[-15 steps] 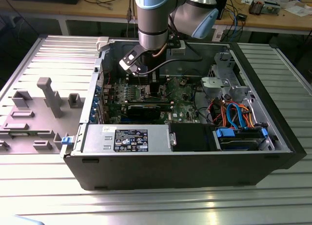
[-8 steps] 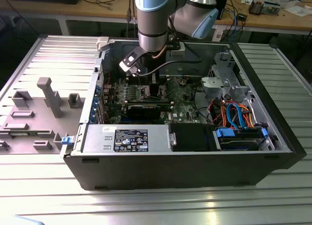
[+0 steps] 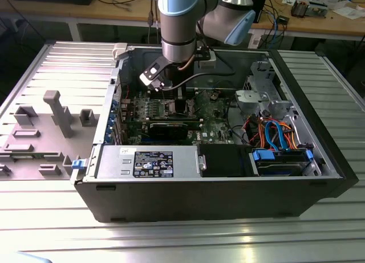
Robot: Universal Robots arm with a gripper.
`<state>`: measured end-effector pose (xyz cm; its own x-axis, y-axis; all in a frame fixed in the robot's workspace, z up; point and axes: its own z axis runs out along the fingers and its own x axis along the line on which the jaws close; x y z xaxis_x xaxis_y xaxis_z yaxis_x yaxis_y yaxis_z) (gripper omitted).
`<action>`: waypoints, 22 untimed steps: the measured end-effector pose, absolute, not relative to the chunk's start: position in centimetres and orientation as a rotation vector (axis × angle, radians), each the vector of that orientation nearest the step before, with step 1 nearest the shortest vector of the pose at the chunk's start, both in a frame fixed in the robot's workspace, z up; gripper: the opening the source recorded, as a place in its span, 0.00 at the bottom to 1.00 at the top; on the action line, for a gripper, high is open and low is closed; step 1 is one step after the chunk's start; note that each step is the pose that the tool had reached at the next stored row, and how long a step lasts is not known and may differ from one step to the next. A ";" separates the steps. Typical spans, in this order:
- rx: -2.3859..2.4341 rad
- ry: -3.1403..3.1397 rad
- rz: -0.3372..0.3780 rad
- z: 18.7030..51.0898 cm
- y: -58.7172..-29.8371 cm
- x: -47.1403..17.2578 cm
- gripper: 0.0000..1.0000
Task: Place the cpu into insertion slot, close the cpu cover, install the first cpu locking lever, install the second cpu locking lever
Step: 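Place the cpu into insertion slot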
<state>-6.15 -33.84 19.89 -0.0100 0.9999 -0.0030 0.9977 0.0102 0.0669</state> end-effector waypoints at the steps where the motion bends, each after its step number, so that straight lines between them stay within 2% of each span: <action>1: 2.175 2.197 0.070 19.9 -33.8 -6.1 0.55; 22: 2.175 2.197 0.071 19.8 -33.8 -6.1 0.55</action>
